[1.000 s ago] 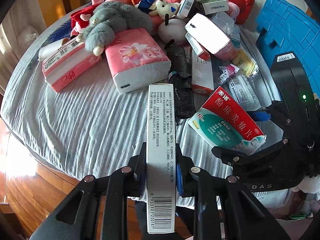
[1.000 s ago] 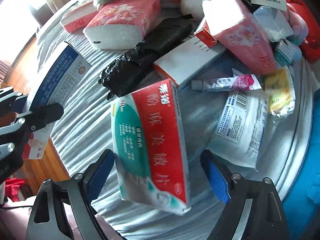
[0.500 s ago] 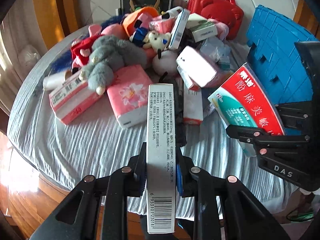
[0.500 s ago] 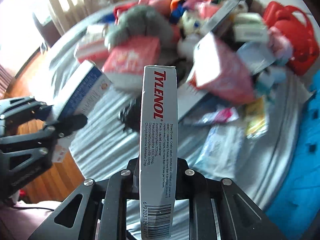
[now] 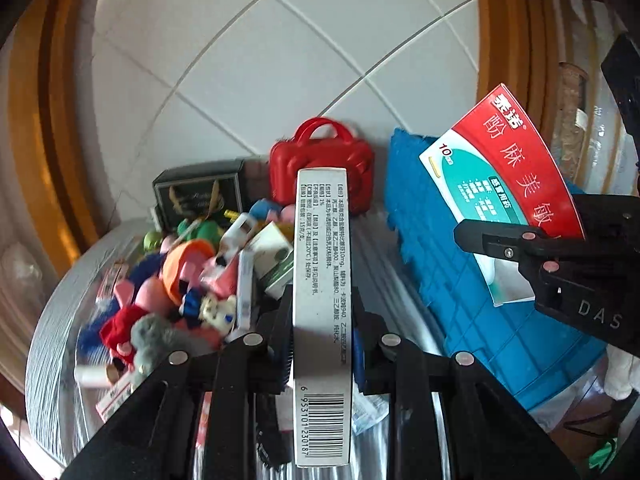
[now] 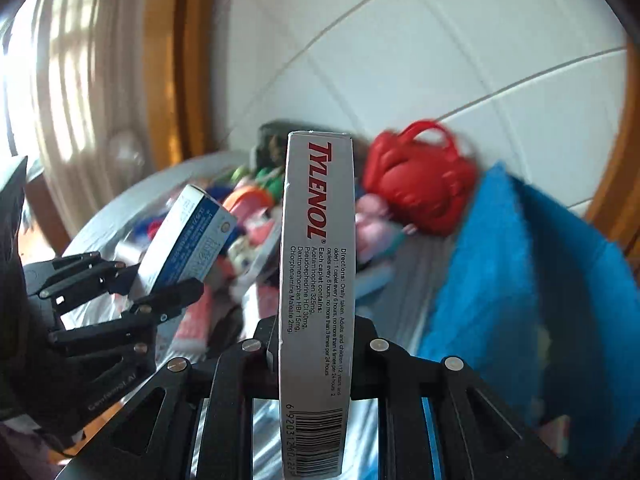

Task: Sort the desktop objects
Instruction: 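Carry the white box and Tylenol box over the crate and open both tools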

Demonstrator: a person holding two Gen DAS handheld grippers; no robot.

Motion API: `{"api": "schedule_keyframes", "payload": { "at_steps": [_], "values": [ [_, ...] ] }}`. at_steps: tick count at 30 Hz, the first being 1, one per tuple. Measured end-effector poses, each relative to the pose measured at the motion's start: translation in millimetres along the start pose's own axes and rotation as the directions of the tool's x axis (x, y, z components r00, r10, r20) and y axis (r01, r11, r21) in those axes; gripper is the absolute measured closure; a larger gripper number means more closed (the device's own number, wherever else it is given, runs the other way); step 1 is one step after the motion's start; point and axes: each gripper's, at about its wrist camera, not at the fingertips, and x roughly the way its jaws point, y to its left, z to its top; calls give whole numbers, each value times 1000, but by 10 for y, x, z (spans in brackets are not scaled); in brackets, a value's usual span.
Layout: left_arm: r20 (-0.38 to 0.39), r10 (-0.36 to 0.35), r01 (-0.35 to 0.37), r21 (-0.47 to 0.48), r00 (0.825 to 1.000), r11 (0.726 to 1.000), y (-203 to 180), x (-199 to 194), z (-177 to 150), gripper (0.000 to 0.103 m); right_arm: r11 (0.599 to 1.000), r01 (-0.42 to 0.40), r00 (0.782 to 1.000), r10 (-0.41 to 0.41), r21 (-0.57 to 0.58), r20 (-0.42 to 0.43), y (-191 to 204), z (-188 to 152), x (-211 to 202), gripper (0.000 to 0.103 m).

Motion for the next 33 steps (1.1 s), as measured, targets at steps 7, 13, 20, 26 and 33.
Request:
{"api": "schedule_keyframes", "payload": {
  "at_steps": [7,13,20,26,33],
  "values": [
    [85,-134,123,132,987,984,-775,-13,536,80,965,239,967,-246,105,63,-772,-16,-604,84],
    [62,-259,237,244,964,940,-1593,61,872,80,910,374,927,-374,177,-36,-1555,-343,-809,84],
    [-139,-367,392,306,920,868,-2516,353,1160,80,891,422,895,-379,169,-236,-2466,-655,-701,84],
    [-368,-347,465,307,863,830,-3171,916,1033,80,903,410,862,-338,127,-378,-3026,-978,-547,84],
    [-448,-281,446,321,849,835,-3609,1236,876,80,924,350,865,-255,154,-432,-3336,-1207,-344,84]
  ]
}}
